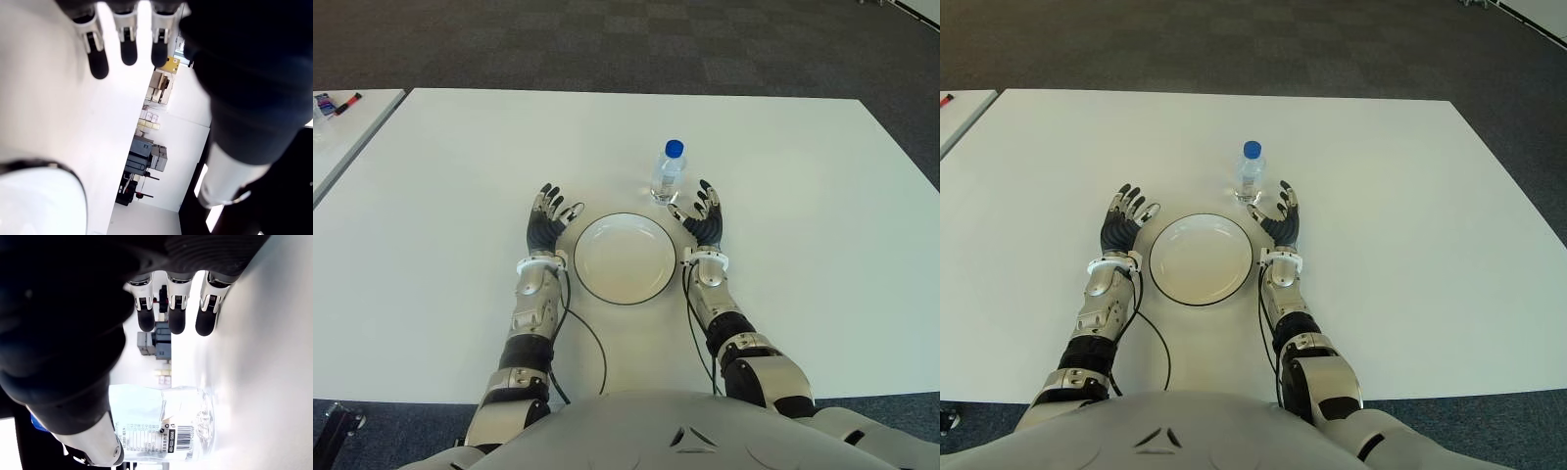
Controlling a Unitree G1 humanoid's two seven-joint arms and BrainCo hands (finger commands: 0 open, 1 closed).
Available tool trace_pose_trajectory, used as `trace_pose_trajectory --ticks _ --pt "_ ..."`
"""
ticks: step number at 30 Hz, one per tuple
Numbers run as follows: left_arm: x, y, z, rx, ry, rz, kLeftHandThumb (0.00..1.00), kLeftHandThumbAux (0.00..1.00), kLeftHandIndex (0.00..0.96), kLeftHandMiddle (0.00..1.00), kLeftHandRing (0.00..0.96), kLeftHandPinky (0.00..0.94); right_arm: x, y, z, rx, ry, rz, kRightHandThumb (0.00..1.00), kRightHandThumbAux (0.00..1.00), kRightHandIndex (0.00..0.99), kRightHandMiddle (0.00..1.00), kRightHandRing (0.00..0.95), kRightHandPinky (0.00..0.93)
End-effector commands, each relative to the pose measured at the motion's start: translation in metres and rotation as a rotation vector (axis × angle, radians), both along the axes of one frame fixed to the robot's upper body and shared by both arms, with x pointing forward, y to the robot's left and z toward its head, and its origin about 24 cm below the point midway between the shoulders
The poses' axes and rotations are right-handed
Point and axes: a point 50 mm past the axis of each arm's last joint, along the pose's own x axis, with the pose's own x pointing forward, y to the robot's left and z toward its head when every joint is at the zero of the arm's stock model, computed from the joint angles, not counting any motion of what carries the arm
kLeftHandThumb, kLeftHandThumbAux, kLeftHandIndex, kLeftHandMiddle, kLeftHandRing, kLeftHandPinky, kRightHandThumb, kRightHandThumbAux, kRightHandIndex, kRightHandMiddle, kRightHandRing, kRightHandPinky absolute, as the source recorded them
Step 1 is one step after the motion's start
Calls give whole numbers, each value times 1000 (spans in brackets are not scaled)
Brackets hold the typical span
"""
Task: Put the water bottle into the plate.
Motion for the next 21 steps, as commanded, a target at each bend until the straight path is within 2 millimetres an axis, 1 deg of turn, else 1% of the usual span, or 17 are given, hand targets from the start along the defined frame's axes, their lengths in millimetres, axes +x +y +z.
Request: trace_pose_trajectory --ticks 1,21 --pt "-1 -14 -6 -43 42 2 0 889 95 98 89 122 -9 -1 -13 4 76 -4 0 909 136 104 87 121" --pt "0 -13 -6 -40 40 -11 0 886 81 89 81 122 -9 0 -13 -6 67 14 0 895 111 92 79 116"
